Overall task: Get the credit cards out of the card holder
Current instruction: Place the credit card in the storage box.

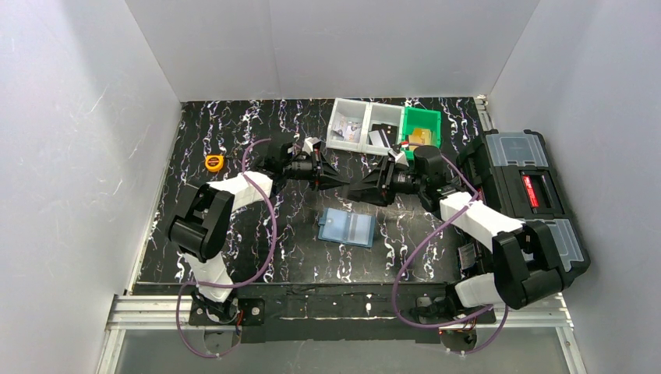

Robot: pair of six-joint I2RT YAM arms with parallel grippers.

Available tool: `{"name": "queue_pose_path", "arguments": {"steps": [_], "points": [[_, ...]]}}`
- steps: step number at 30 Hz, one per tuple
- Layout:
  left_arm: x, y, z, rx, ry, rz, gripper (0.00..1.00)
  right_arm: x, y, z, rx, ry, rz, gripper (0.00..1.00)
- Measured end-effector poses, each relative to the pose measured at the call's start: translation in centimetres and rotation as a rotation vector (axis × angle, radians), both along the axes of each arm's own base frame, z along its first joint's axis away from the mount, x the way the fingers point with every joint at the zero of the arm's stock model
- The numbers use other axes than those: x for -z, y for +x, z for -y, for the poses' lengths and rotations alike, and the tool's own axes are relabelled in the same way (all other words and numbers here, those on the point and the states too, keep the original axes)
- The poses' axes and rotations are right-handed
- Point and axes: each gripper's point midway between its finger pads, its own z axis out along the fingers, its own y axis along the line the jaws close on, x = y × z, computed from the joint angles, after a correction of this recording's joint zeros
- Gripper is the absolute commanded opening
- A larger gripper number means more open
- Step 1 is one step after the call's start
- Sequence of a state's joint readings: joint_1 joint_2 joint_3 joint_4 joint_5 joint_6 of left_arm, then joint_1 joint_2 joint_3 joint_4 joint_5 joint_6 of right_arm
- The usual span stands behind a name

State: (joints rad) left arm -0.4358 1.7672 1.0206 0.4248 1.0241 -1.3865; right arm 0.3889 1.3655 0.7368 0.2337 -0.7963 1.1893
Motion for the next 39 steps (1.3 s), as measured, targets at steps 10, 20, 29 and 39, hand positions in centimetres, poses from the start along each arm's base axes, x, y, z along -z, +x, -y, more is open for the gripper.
{"name": "queue_pose_path", "arguments": {"steps": [10, 20, 29, 39], "points": [[-2.1, 1.0, 0.4, -0.044, -0.093, -0.002, 0.10, -1.2, 0.9, -0.6, 0.006, 0.077, -0.003, 0.01], [0.1, 0.2, -0.5, -0.026, 0.104, 0.032, 0.98, 0.9, 1.0, -0.1, 0.033, -0.015, -0.025, 0.01], [-1.4, -0.5, -3.1, -0.003, 0.317, 0.213, 0.98, 0.8, 4.6, 2.4, 0.126, -0.224, 0.055, 0.01], [1.0, -3.0, -5.3, 0.087, 0.452, 0.200, 0.98, 1.4, 16.9, 7.0, 0.269, -0.472, 0.121, 0.01]]}}
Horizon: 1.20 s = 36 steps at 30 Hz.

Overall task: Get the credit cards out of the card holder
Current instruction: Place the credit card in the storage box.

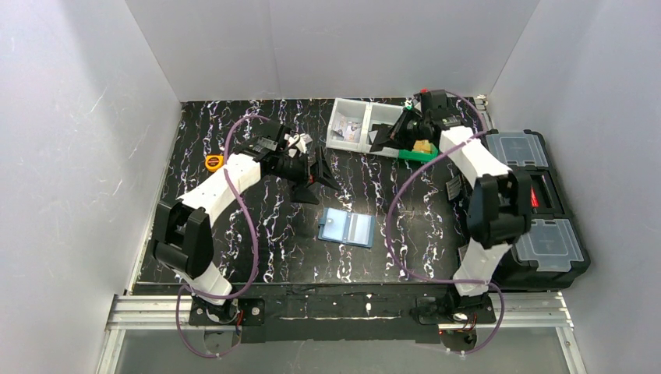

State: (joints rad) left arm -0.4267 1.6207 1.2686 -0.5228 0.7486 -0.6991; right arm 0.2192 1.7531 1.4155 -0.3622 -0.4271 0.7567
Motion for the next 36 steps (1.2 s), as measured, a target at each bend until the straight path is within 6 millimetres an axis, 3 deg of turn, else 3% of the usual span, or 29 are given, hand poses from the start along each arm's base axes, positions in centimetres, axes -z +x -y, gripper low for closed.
{"name": "queue_pose_path", "arguments": {"steps": [6, 12, 16, 19, 22, 26, 30, 36], "points": [[-1.4, -0.4, -0.4, 0.041, 0.006, 0.045, 0.98, 2.7, 6.4, 1.1, 0.019, -0.069, -0.033, 0.01], [-2.6, -0.7, -0.6, 0.066, 0.007, 0.084, 0.98, 4.9, 10.7, 0.9, 0.019, -0.099, -0.055, 0.01], [-2.5, -1.0, -0.8, 0.074, 0.015, 0.077, 0.98, 6.4, 11.8, 0.9, 0.028, -0.115, -0.084, 0.05], [-2.5, -1.2, -0.9, 0.079, 0.018, 0.073, 0.98, 7.3, 12.6, 0.9, 0.034, -0.123, -0.101, 0.22], [-2.5, -1.5, -1.0, 0.085, 0.023, 0.070, 0.98, 7.8, 13.3, 1.0, 0.041, -0.122, -0.111, 0.45], [-2.7, -1.6, -1.1, 0.089, 0.024, 0.075, 0.98, 7.1, 14.4, 1.0, 0.049, -0.115, -0.102, 0.63], [-2.8, -1.6, -1.1, 0.091, 0.025, 0.082, 0.98, 5.9, 14.5, 1.0, 0.056, -0.109, -0.093, 0.71], [-2.5, -1.5, -1.5, 0.088, 0.055, 0.088, 0.98, 4.4, 13.2, 1.5, 0.071, -0.124, -0.111, 0.73]]}}
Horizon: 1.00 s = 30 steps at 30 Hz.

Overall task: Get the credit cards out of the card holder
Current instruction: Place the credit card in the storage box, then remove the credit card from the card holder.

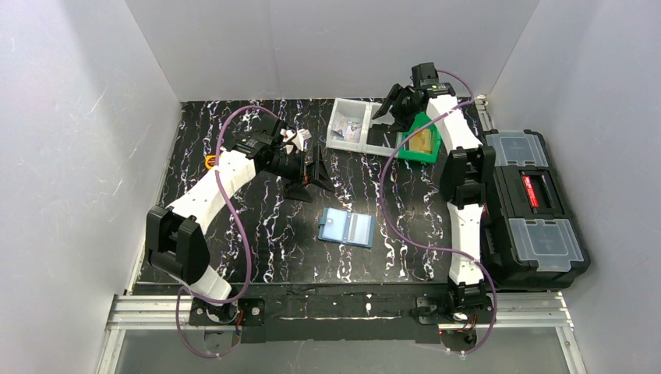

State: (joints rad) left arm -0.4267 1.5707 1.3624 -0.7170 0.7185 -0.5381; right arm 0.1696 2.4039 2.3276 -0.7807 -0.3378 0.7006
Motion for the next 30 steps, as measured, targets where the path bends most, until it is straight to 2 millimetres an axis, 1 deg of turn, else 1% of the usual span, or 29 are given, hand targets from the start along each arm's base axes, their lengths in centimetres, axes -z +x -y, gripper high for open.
{"name": "queue_pose_path", "arguments": {"steps": [2, 5, 8, 10, 12, 14, 16, 17, 19, 22, 26, 28, 30], "points": [[0.2, 0.1, -0.1, -0.004, 0.011, 0.006, 0.98, -1.1, -1.3, 0.3, 0.004, -0.004, -0.009, 0.73], [0.4, 0.2, -0.2, -0.009, 0.026, 0.013, 0.98, -3.0, -4.0, 0.7, 0.012, -0.021, -0.009, 0.72], [1.0, 0.5, -0.2, -0.020, 0.065, 0.037, 0.98, -4.6, -7.9, 1.3, 0.031, -0.029, -0.009, 0.72], [1.7, 0.1, 0.4, -0.002, 0.107, 0.052, 0.98, -5.3, -10.3, 1.6, 0.042, -0.021, -0.001, 0.72], [2.9, -0.6, 1.3, 0.025, 0.163, 0.066, 0.98, -5.3, -13.2, 1.9, 0.054, -0.013, -0.006, 0.72], [4.5, -1.5, 2.3, 0.062, 0.227, 0.076, 0.96, -5.0, -16.1, 2.3, 0.065, -0.007, -0.015, 0.72], [6.1, -2.2, 3.3, 0.094, 0.288, 0.081, 0.93, -4.4, -18.3, 2.8, 0.076, -0.008, -0.022, 0.72], [7.0, -2.4, 3.8, 0.110, 0.319, 0.082, 0.89, -3.7, -20.1, 3.3, 0.085, -0.012, -0.027, 0.73], [8.6, -2.6, 4.6, 0.132, 0.374, 0.085, 0.79, -3.1, -21.5, 3.6, 0.092, -0.013, -0.035, 0.73], [11.0, -2.7, 5.7, 0.160, 0.450, 0.090, 0.69, -1.2, -24.9, 4.4, 0.108, -0.022, -0.061, 0.73], [13.6, -3.1, 6.9, 0.194, 0.530, 0.099, 0.64, 0.4, -28.1, 5.1, 0.119, -0.027, -0.086, 0.73], [14.6, -3.4, 7.4, 0.208, 0.561, 0.107, 0.63, 0.8, -29.1, 5.4, 0.124, -0.027, -0.089, 0.74], [15.5, -3.7, 7.8, 0.222, 0.591, 0.114, 0.63, 0.8, -29.6, 5.5, 0.129, -0.023, -0.084, 0.74]]}}
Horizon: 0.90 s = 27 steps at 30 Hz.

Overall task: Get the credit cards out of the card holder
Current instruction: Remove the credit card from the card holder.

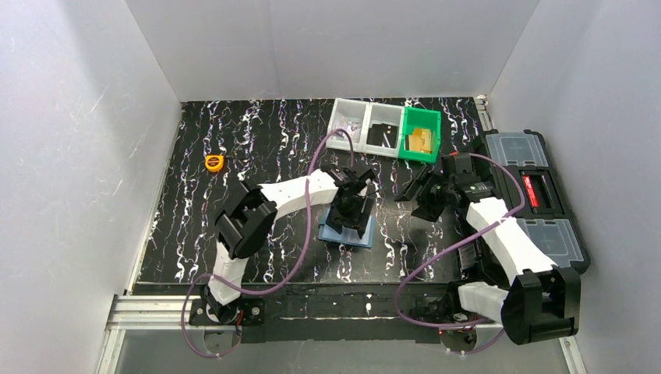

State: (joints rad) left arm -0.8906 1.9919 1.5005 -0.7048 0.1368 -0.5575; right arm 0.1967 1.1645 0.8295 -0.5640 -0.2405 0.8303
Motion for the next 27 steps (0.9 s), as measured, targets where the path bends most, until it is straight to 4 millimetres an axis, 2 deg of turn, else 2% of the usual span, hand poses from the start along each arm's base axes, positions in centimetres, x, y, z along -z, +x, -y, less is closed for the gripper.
{"name": "queue_pose_path", "arguments": {"steps": [3, 8, 11, 14, 16, 21, 27], "points": [[0.6, -0.1, 0.5, 0.015, 0.028, 0.019, 0.62, 0.0, -0.4, 0.1, 0.002, 0.005, 0.013, 0.74], [0.6, 0.2, 1.4, 0.030, 0.046, 0.060, 0.55, 0.0, -0.7, 0.1, 0.002, 0.006, 0.018, 0.74], [0.8, 0.7, 1.5, 0.030, 0.067, 0.086, 0.53, 0.1, -0.7, 0.1, 0.002, 0.006, 0.017, 0.74], [1.9, 0.6, 1.2, 0.034, 0.106, 0.088, 0.53, 0.1, -0.7, 0.1, -0.002, 0.009, 0.020, 0.74], [1.8, 0.8, 1.2, 0.035, 0.113, 0.097, 0.52, 0.0, -0.7, 0.0, -0.004, 0.011, 0.019, 0.74], [1.8, 0.7, 1.4, 0.044, 0.128, 0.112, 0.35, 0.0, -0.8, -0.1, -0.012, 0.015, 0.019, 0.74], [1.7, 0.8, 0.7, 0.046, 0.160, 0.127, 0.12, 0.3, -0.9, -0.3, -0.025, 0.024, 0.018, 0.73]]}}
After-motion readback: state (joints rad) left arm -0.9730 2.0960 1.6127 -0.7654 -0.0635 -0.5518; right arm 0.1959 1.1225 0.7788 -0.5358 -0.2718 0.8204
